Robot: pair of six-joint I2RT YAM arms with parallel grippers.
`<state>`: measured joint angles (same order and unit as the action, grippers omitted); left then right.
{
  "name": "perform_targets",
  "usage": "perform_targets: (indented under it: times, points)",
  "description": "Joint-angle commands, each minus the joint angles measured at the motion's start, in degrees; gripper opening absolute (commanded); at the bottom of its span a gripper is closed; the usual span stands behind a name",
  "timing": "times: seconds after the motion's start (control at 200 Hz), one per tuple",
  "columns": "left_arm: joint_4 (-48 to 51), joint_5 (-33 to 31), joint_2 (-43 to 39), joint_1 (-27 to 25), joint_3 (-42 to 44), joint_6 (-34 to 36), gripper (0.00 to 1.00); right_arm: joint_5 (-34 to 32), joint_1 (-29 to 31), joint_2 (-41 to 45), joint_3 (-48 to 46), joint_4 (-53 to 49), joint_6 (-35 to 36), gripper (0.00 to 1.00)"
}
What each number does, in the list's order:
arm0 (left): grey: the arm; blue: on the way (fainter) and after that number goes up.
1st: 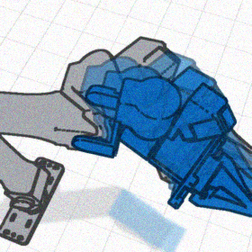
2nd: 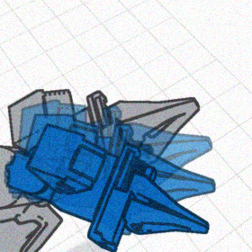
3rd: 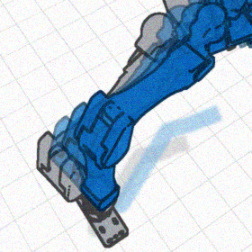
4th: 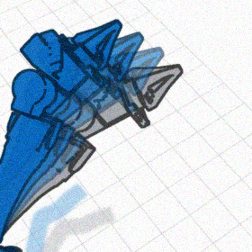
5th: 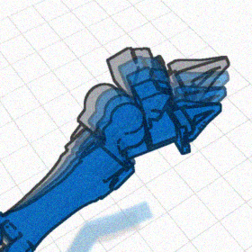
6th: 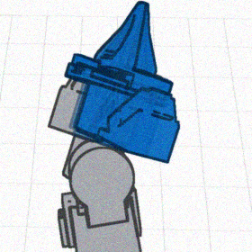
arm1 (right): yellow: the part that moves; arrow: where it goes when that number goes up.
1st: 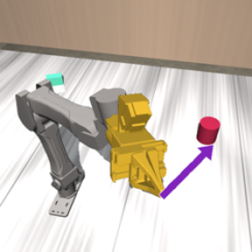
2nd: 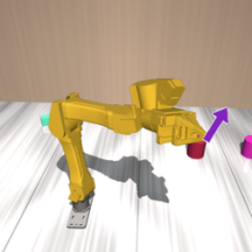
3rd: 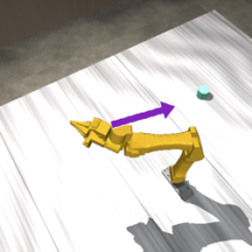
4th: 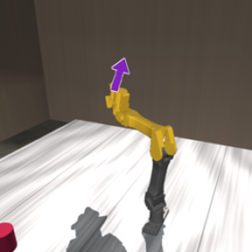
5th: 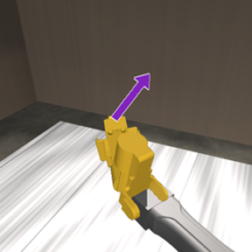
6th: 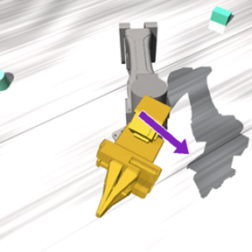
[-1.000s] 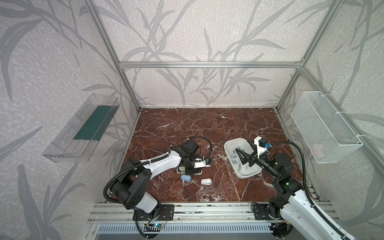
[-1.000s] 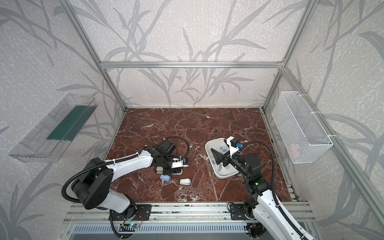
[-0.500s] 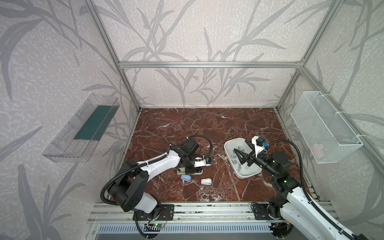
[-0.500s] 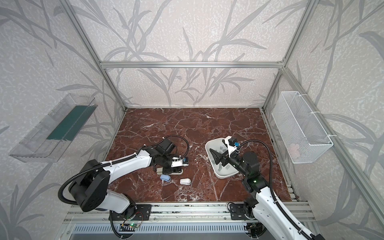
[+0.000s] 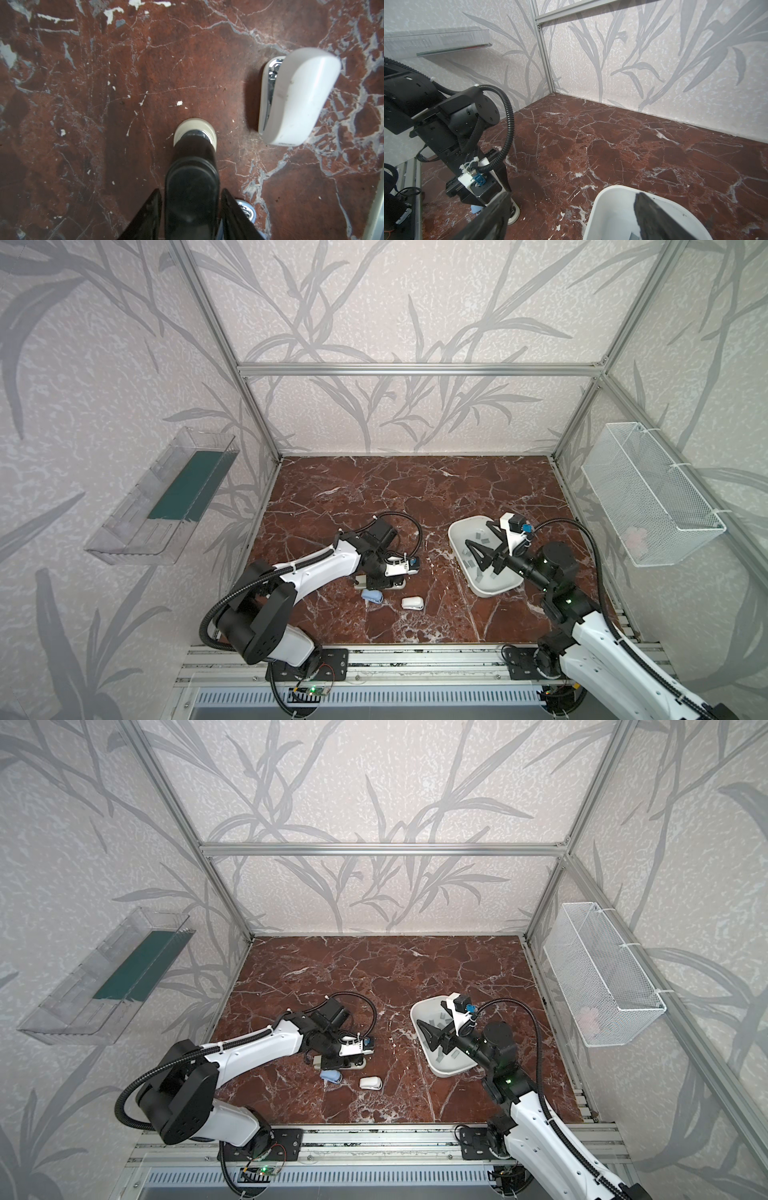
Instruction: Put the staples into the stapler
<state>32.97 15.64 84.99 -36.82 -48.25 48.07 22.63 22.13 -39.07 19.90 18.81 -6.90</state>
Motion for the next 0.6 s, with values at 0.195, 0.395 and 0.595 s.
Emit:
perform_targets:
  times: [0.195, 0.395, 0.595]
  points:
    - [-1.76, 3.01, 0.62, -0.34, 0.0, 2.98, 0.47, 2.21, 0.11, -1.16, 2.33, 1.26, 0.05, 0.92]
    - [-0.78, 3.11, 2.58, -0.34, -1.42, 3.38, 0.46, 2.72, 0.15, -2.53, 2.58, 1.72, 0.12, 0.92]
    - [-0.26, 4.04, 2.38, 0.2, -1.98, 4.82, 0.13, 3.06, 0.19, -3.71, 3.39, 1.06, 0.19, 0.89]
